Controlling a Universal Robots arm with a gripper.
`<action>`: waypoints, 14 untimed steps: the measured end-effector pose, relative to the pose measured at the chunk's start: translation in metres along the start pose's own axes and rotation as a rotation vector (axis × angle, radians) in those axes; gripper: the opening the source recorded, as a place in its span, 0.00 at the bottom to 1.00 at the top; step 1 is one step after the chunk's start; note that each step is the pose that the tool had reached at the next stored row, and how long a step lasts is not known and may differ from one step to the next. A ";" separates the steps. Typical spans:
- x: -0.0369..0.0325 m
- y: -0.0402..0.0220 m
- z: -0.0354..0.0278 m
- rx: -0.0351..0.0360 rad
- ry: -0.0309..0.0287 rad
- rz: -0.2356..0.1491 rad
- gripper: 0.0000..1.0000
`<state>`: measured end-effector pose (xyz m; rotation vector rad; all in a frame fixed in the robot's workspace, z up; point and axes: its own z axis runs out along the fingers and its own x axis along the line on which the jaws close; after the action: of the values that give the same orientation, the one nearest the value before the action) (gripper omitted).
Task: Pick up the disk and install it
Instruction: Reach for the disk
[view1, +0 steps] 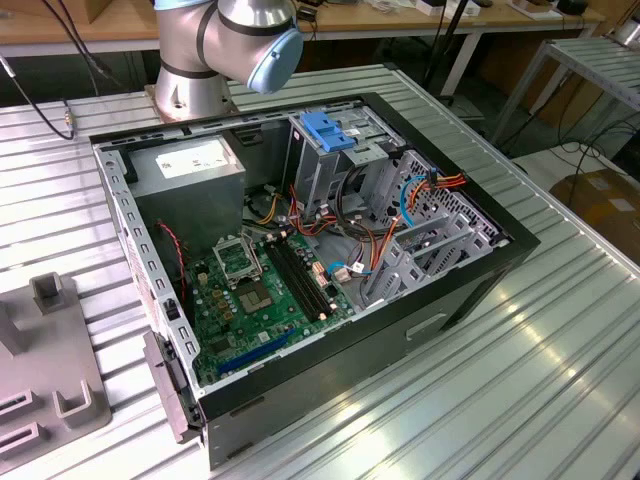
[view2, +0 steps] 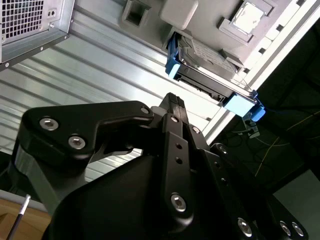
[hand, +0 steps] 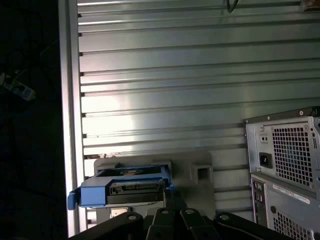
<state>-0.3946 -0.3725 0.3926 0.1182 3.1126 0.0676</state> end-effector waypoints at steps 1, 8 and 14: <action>0.0023 0.0002 0.0000 0.0000 0.0000 0.000 0.10; 0.0182 -0.0006 -0.0003 0.0000 0.0000 0.000 0.10; 0.0208 -0.0008 -0.0004 0.0000 0.0000 0.000 0.10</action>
<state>-0.4154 -0.3718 0.3925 0.1181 3.1126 0.0676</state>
